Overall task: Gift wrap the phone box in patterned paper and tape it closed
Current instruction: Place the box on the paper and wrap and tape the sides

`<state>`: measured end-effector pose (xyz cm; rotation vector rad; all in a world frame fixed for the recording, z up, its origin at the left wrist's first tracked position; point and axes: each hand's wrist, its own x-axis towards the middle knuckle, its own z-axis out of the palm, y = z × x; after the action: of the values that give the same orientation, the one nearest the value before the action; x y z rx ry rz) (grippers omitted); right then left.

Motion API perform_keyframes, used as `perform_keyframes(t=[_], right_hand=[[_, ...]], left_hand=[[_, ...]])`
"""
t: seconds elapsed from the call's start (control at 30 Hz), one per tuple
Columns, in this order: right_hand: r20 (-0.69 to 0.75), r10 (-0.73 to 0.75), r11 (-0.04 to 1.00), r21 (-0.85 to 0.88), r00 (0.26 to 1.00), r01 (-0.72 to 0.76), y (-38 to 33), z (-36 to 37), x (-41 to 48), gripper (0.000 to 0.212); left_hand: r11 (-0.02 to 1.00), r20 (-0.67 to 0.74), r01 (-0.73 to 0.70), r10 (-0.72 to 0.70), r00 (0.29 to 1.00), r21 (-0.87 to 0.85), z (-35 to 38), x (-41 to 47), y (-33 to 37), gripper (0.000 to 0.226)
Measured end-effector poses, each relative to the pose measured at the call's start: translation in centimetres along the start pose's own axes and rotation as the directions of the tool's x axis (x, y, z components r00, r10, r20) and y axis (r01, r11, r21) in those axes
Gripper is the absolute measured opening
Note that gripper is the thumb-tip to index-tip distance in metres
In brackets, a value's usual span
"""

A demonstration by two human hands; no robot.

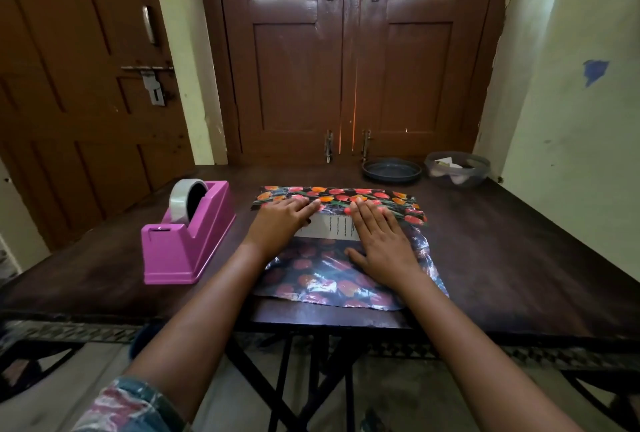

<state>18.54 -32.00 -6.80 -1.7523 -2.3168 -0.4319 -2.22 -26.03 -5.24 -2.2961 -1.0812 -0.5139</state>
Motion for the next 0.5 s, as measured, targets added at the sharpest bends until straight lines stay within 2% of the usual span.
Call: perform_keyframes(t=[0.17, 0.5], right_hand=[[0.031, 0.014, 1.000, 0.026, 0.999, -0.014, 0.01, -0.01, -0.08, 0.077], [0.093, 0.012, 0.999, 0.028, 0.996, -0.015, 0.61, 0.15, 0.43, 0.079]], left_hand=[[0.999, -0.055, 0.028, -0.026, 0.998, 0.034, 0.37, -0.28, 0.46, 0.056], [0.996, -0.069, 0.033, -0.028, 0.997, 0.078, 0.80, -0.23, 0.79, 0.072]])
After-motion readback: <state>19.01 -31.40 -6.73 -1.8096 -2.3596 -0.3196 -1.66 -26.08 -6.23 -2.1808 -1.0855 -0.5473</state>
